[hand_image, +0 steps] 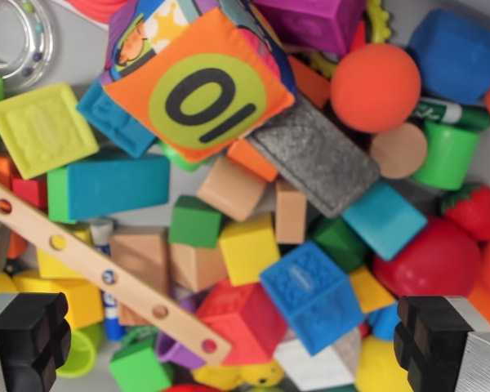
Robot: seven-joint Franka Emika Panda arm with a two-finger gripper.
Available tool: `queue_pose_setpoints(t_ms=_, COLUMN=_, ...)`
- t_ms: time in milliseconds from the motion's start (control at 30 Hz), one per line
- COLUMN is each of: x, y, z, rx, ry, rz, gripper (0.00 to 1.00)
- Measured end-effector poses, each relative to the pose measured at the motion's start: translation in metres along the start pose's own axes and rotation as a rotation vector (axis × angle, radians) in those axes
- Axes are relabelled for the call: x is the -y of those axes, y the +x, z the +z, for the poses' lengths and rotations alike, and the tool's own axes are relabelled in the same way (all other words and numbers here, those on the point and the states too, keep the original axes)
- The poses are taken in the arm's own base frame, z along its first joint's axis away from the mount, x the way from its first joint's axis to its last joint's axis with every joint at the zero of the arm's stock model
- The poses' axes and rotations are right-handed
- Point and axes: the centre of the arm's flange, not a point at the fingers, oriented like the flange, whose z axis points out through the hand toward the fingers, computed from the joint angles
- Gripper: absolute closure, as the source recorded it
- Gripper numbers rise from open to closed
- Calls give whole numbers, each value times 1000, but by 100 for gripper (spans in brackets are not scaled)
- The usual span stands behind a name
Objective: Pick an object from the bin
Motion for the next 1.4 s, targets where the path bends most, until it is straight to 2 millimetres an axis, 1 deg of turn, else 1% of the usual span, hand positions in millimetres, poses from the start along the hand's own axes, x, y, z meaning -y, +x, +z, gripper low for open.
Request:
queue_pose_setpoints(t_ms=500, x=22, y=5, z=26, rx=-11, ry=-4, rz=-223, gripper=0)
queue_pose_setpoints(t_ms=1233, x=60, y=15, z=71, rx=-31, ry=-10, rz=-619, gripper=0)
queue_pose_setpoints(t_ms=1400, x=64, y=16, z=84, rx=-34, ry=-9, rz=-645, gripper=0)
